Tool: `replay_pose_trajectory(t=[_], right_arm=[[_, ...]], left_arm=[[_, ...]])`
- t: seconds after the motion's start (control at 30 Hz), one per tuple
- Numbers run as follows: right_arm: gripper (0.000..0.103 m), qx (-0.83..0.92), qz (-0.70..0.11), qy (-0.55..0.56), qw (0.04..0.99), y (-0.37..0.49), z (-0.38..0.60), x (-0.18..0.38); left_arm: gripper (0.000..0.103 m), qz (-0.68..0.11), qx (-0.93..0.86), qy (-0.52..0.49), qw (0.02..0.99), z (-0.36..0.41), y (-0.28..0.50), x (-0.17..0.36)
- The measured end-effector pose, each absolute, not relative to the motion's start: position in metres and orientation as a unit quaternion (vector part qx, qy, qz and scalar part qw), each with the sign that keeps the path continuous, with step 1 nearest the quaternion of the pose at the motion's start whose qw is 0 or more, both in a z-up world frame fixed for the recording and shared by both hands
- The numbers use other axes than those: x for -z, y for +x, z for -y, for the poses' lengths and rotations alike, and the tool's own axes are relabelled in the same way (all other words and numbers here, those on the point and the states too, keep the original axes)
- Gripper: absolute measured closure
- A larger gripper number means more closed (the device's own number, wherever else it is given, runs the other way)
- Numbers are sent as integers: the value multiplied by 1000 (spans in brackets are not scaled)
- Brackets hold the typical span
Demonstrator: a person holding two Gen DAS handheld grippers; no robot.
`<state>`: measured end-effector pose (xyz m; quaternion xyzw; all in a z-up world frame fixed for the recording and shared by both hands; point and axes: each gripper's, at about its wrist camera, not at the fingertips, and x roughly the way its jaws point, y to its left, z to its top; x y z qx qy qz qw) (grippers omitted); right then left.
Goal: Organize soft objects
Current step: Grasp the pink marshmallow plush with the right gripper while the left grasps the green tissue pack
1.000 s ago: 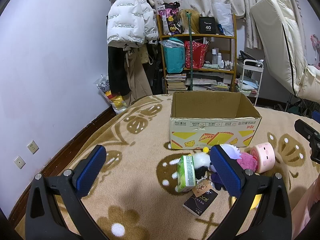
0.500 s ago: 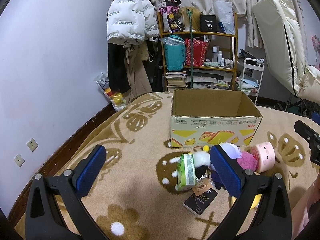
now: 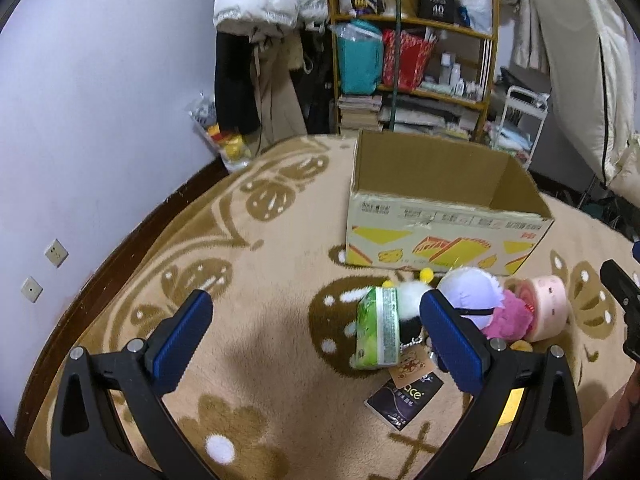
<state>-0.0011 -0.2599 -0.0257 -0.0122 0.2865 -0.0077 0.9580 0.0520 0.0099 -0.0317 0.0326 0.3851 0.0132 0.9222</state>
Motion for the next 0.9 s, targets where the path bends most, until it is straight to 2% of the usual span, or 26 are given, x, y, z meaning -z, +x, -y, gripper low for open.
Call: replay_pose_trajectory(t=[0.53, 0.9], right_arm=[[0, -6, -375, 36, 926, 45, 281, 61], [8, -19, -448, 66, 891, 70, 291, 99]], left_arm=[[1, -454, 5, 69, 888, 11, 90, 72], [1, -513, 10, 65, 856, 12, 103, 105]])
